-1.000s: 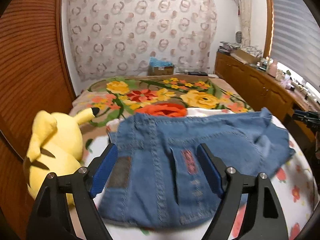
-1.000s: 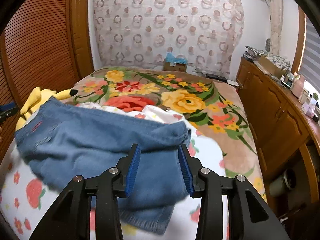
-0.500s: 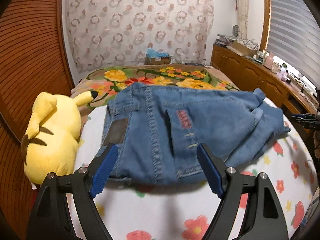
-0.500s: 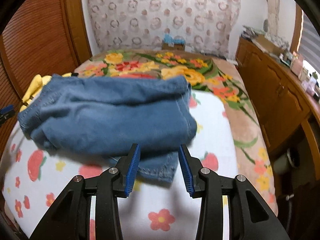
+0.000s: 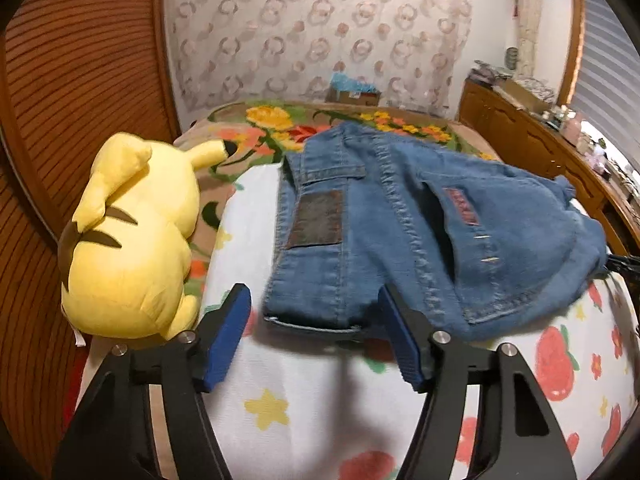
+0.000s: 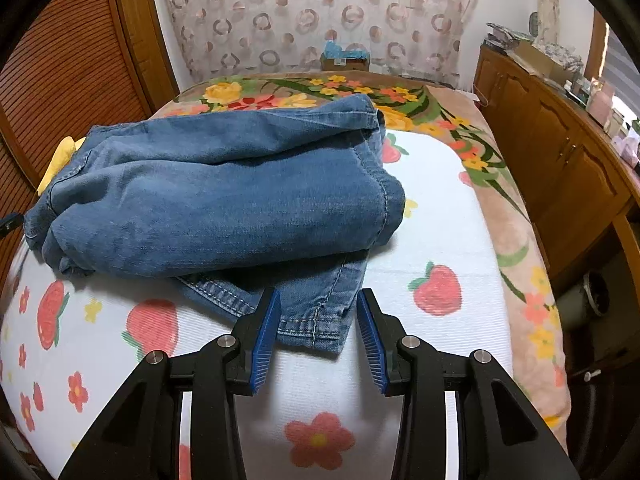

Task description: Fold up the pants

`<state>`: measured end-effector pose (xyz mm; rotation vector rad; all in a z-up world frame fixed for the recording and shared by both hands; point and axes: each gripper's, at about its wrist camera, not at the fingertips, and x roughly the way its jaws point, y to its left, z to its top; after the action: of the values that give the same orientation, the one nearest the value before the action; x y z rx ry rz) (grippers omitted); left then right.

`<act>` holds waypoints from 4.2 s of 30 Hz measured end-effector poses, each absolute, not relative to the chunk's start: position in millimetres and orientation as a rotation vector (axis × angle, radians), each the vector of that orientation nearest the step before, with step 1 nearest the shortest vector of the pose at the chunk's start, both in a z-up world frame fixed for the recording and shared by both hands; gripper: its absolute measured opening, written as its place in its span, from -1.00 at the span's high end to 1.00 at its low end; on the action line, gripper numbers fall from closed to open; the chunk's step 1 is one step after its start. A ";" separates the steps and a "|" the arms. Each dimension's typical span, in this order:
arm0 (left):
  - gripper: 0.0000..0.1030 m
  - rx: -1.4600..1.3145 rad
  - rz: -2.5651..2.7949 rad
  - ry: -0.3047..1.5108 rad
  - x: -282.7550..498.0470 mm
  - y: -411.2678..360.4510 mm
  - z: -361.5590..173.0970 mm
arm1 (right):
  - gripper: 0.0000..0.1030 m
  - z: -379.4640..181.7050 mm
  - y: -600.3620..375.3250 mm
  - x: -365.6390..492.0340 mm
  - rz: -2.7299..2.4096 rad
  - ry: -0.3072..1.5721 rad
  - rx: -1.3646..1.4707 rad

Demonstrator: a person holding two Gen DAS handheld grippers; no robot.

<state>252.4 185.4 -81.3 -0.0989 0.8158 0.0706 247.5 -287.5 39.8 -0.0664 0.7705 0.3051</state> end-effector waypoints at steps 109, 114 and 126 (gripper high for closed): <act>-0.60 -0.044 -0.174 0.713 71.7 44.4 -83.4 | 0.72 24.4 -360.2 107.9 0.331 0.658 0.158; -0.60 -0.039 -0.177 0.714 71.6 39.7 -83.4 | 0.87 53.0 -361.3 83.2 0.355 0.574 0.111; -0.60 -0.050 -0.138 0.717 71.2 53.6 -83.4 | 0.85 31.0 -368.9 50.4 0.303 0.619 0.024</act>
<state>71.2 53.6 -83.4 -0.0502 0.7170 -0.1377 50.4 -368.9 31.0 0.0239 0.6193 0.3030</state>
